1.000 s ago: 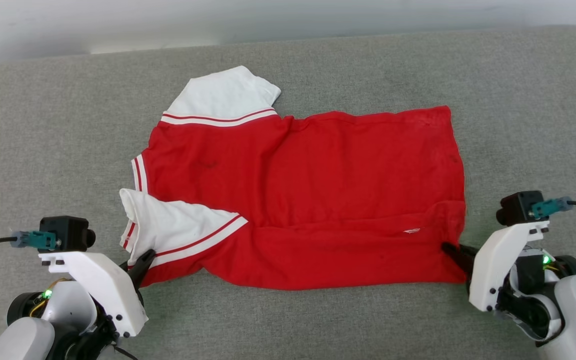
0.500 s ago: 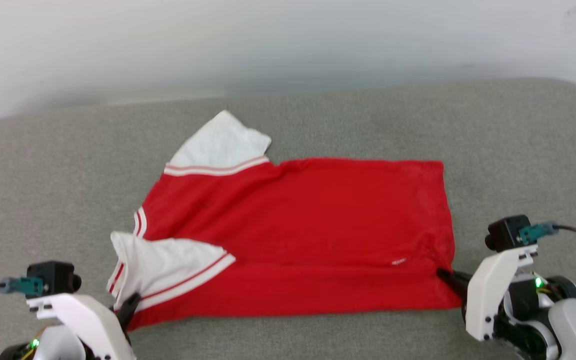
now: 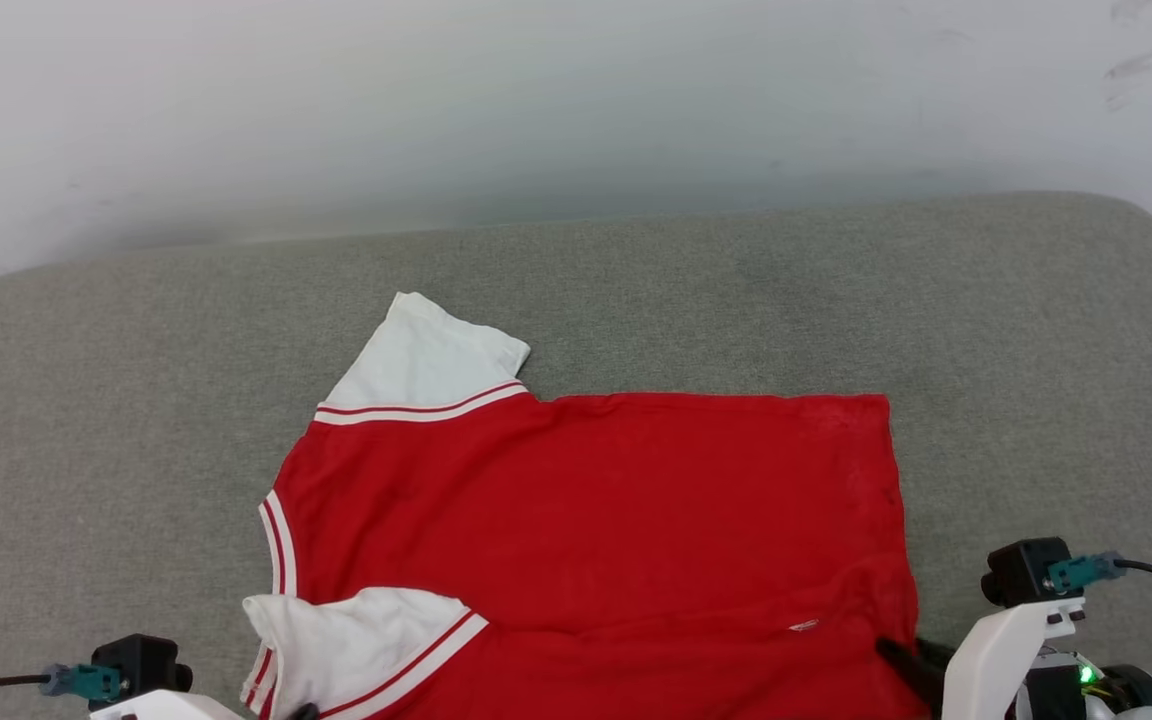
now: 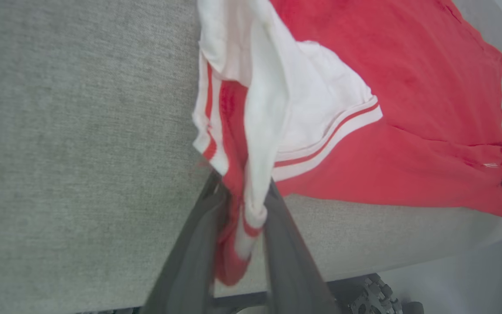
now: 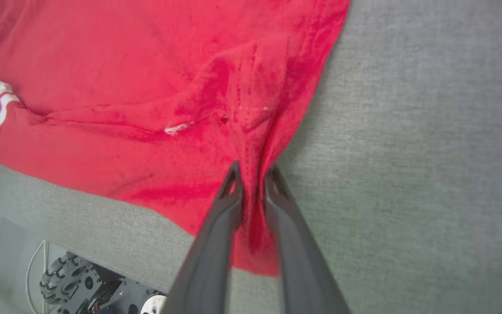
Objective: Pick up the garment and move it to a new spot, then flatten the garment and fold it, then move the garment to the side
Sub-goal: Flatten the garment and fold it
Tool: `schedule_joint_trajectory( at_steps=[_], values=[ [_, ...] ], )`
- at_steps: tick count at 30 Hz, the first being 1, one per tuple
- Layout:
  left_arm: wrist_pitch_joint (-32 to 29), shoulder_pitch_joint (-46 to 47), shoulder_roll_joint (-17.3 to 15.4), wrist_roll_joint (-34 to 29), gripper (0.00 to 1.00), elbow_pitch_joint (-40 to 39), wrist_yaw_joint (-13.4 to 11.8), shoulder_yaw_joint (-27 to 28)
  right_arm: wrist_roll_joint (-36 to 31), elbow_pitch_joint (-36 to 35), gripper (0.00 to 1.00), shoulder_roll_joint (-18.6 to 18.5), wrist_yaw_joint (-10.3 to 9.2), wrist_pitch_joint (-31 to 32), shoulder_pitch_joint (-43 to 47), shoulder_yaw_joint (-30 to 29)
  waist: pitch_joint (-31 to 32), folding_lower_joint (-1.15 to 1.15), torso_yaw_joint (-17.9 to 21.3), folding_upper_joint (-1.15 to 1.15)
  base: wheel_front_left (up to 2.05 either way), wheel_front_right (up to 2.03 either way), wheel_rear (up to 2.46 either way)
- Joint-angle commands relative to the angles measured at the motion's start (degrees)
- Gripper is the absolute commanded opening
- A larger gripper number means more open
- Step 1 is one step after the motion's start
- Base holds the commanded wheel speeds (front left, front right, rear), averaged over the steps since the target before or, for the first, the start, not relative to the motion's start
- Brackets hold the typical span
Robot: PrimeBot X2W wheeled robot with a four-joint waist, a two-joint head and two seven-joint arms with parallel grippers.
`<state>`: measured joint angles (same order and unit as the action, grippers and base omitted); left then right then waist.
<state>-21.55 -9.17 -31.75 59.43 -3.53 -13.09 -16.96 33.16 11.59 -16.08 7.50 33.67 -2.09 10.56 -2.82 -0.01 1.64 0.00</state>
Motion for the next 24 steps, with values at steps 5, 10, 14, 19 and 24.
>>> schedule_joint_trajectory(
  at_steps=[5,10,14,19,24],
  values=[
    [2.88,2.23,-0.33,-1.72,1.00,1.95,1.49,0.45,-1.91,-1.98,1.00,0.52,-0.02,-7.01,0.91,-0.58,0.29,0.01,0.59,0.00,0.00,0.00,0.00],
    [7.57,5.56,-1.13,-5.20,1.00,1.16,0.99,2.16,-6.18,-5.58,1.00,1.88,-0.02,-17.21,0.99,-4.10,0.77,0.01,0.99,0.00,0.00,0.00,0.00],
    [12.19,10.27,-0.95,-9.60,1.00,0.52,-0.95,3.40,-10.53,-9.36,1.00,4.25,-0.01,-23.17,-0.21,-7.95,-0.04,0.01,1.94,0.00,0.00,0.00,0.00],
    [15.75,18.62,-0.34,-13.34,1.00,0.97,-2.64,4.19,-14.73,-14.18,1.00,7.08,-0.02,-26.83,-3.08,-11.75,-4.31,0.01,4.20,0.00,0.00,0.00,0.00],
    [14.85,29.21,-1.31,-14.91,1.00,4.14,-1.76,4.27,-16.14,-18.31,1.00,8.89,-0.02,-28.49,-6.59,-12.93,-11.54,0.01,6.84,0.00,0.00,0.00,0.00]
  ],
)
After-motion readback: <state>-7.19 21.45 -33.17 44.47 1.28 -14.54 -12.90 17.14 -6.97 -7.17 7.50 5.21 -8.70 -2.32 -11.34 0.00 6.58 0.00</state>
